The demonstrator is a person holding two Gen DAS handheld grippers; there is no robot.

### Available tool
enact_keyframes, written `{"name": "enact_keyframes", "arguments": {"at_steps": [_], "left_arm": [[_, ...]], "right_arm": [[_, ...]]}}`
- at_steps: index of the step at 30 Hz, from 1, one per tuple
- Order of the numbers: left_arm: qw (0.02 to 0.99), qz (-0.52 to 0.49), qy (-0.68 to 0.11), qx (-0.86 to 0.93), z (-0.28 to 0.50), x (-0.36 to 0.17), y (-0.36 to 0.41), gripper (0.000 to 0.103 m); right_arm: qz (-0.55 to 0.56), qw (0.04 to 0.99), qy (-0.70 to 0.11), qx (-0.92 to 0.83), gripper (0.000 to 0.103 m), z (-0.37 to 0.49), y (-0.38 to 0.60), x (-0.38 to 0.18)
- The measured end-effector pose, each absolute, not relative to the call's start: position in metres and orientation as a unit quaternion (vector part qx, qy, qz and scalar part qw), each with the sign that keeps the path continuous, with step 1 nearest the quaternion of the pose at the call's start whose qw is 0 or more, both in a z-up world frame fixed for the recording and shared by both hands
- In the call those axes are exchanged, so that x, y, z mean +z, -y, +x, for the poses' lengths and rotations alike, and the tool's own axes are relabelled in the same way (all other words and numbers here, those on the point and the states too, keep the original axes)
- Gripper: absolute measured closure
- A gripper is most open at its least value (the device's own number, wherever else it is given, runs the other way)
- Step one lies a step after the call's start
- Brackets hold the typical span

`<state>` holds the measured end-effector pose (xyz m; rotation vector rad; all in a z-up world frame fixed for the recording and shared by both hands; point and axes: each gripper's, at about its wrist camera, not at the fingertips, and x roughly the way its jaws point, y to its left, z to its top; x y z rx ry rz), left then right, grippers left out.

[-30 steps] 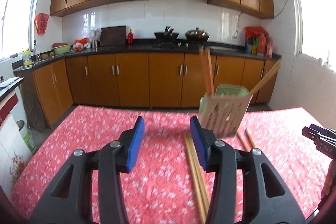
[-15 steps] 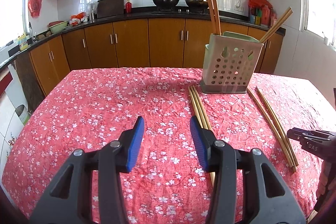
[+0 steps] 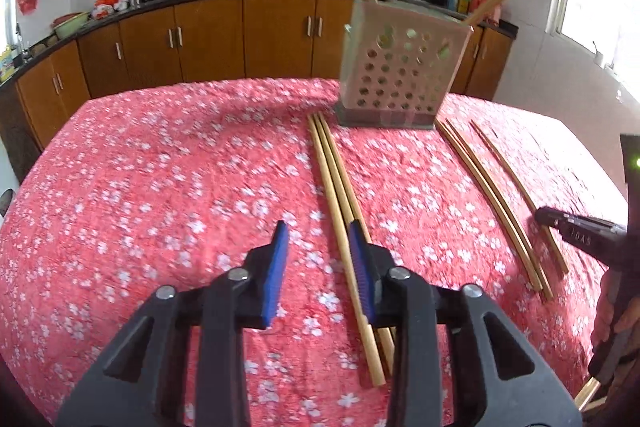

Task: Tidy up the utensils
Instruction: 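Move both tools back to the table and close the right tool on a chopstick, then close the left tool on a chopstick while the right tool keeps its chopstick gripped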

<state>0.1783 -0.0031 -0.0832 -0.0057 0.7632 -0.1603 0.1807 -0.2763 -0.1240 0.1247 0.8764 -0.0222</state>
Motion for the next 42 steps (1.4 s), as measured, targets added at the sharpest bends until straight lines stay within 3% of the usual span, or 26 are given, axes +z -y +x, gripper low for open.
{"name": "enact_keyframes", "arguments": {"at_steps": [3, 25, 34, 42], "left_arm": [[0.917, -0.001, -0.388, -0.087, 0.181, -0.092, 0.008, 0.084], [0.904, 0.014, -0.423, -0.057, 0.205, -0.109, 0.017, 0.095], [0.901, -0.012, -0.434, -0.017, 0.222, -0.108, -0.044, 0.094], [0.908, -0.005, -0.419, -0.012, 0.215, -0.109, -0.043, 0.091]], "right_arm": [[0.057, 0.905, -0.422, -0.010, 0.095, 0.176, 0.278, -0.124], [0.039, 0.906, -0.421, -0.003, 0.095, 0.174, 0.270, -0.124], [0.053, 0.907, -0.418, -0.016, 0.095, 0.179, 0.296, -0.124], [0.045, 0.911, -0.410, -0.016, 0.095, 0.176, 0.296, -0.125]]}}
